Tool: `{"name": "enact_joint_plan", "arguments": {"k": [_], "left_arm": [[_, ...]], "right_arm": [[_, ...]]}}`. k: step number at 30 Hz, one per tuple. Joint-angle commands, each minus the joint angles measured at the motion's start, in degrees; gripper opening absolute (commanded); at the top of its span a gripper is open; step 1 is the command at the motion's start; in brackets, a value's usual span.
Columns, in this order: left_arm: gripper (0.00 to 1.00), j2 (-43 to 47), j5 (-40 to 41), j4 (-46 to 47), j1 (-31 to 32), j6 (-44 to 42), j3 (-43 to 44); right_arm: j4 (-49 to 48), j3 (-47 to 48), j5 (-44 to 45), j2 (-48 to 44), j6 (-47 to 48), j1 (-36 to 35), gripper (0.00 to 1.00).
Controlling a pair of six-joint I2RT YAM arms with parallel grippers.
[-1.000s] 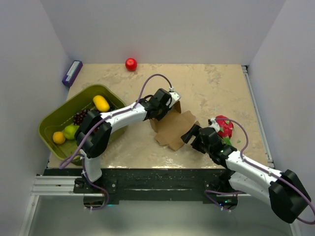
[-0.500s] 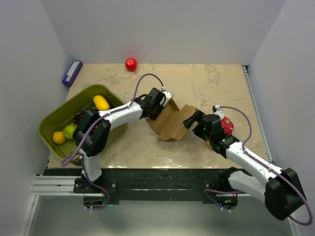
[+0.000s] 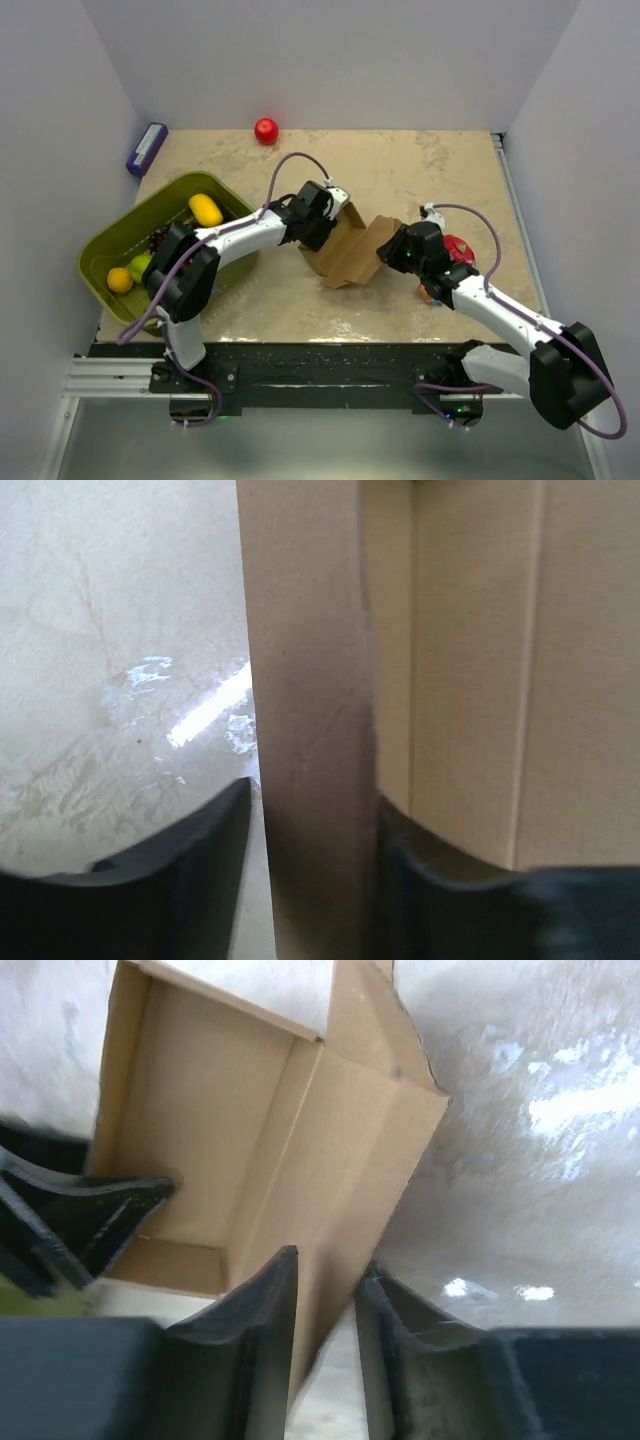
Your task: Fold the paper box
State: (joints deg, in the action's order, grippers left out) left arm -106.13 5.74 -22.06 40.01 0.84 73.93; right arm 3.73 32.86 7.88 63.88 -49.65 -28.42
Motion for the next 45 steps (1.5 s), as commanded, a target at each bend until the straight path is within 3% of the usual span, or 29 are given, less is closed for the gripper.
{"name": "enact_joint_plan", "arguments": {"k": [1,3,4,6,10,13,18,21,30,38,41,45], "left_arm": [[0.75,6.4,-5.4,2.0,-0.5,1.7,-0.7],[0.91,8.5,-6.9,3.0,-0.7,1.8,-0.8],[0.97,10.7,-6.9,3.3,-1.4,2.1,-0.5],[1.0,13.3,-9.3,4.6,-2.7,2.7,-0.1],[1.0,23.8,-14.3,10.1,-7.8,2.4,-3.1],[1.0,30.1,-18.9,14.7,-8.3,-0.6,-6.7],[1.0,34.1,-29.0,15.3,-8.4,-7.2,-8.2],[1.0,34.1,-35.1,13.7,-8.5,-10.6,-9.2],[1.0,31.2,-43.4,10.4,-9.5,-13.8,-8.2],[1.0,28.7,-49.4,9.3,-9.6,-13.5,-7.8],[0.94,27.5,-50.7,8.4,-9.6,-13.5,-7.5],[0.61,27.6,-51.7,8.0,-9.6,-13.5,-7.5]], "right_arm": [[-0.5,4.7,-1.5,-0.2,5.9,0.7,0.14],[1.4,6.8,-3.0,0.0,10.6,1.2,0.0],[2.7,9.6,-3.1,0.3,12.2,1.6,0.0],[6.7,12.4,-3.7,0.5,16.6,2.0,0.0],[14.4,22.4,-7.8,2.3,24.7,3.3,0.0],[22.3,29.7,-13.0,4.9,30.4,3.3,0.0],[33.1,36.7,-24.4,7.8,39.3,3.3,0.0],[34.5,38.0,-30.6,7.3,41.6,3.3,0.0],[36.8,38.2,-43.5,4.0,46.6,3.1,0.0],[38.1,37.8,-47.6,2.5,49.0,3.1,0.0],[38.4,38.2,-48.2,2.2,49.4,3.2,0.0],[38.8,38.3,-47.8,2.1,49.4,3.1,0.0]]}}
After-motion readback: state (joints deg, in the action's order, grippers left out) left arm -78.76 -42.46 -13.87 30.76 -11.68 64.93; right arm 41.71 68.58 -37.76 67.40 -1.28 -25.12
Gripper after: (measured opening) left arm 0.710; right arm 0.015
